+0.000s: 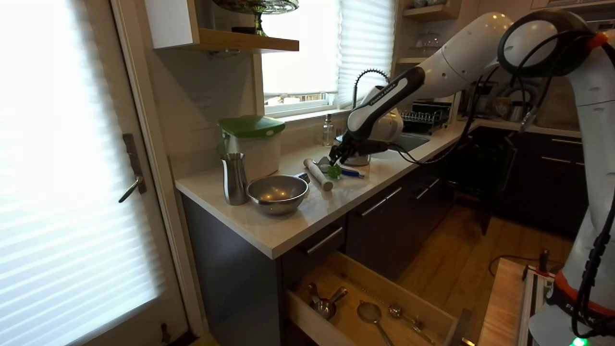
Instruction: Pick up the green object and put it in the silver bowl
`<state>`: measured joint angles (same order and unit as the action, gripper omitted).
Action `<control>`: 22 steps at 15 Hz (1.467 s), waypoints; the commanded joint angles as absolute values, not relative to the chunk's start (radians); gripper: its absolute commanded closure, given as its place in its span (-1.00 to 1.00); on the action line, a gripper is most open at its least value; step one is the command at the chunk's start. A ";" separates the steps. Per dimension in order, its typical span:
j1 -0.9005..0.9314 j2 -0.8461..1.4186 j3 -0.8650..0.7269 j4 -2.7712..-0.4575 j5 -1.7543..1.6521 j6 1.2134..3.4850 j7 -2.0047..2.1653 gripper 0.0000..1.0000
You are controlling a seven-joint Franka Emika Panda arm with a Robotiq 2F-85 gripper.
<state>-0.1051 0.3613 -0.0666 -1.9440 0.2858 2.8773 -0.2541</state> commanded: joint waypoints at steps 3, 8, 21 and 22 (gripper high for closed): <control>-0.153 0.406 -0.035 -1.906 0.236 2.889 -0.186 -0.28; -0.168 0.434 -0.020 -1.884 0.224 2.903 -0.176 -0.14; -0.178 0.388 0.001 -1.911 0.187 2.866 -0.171 0.85; -0.190 0.359 0.027 -1.926 0.201 2.857 -0.197 0.85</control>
<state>-0.1579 0.4342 -0.0265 -1.8817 0.2022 2.8834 -0.1725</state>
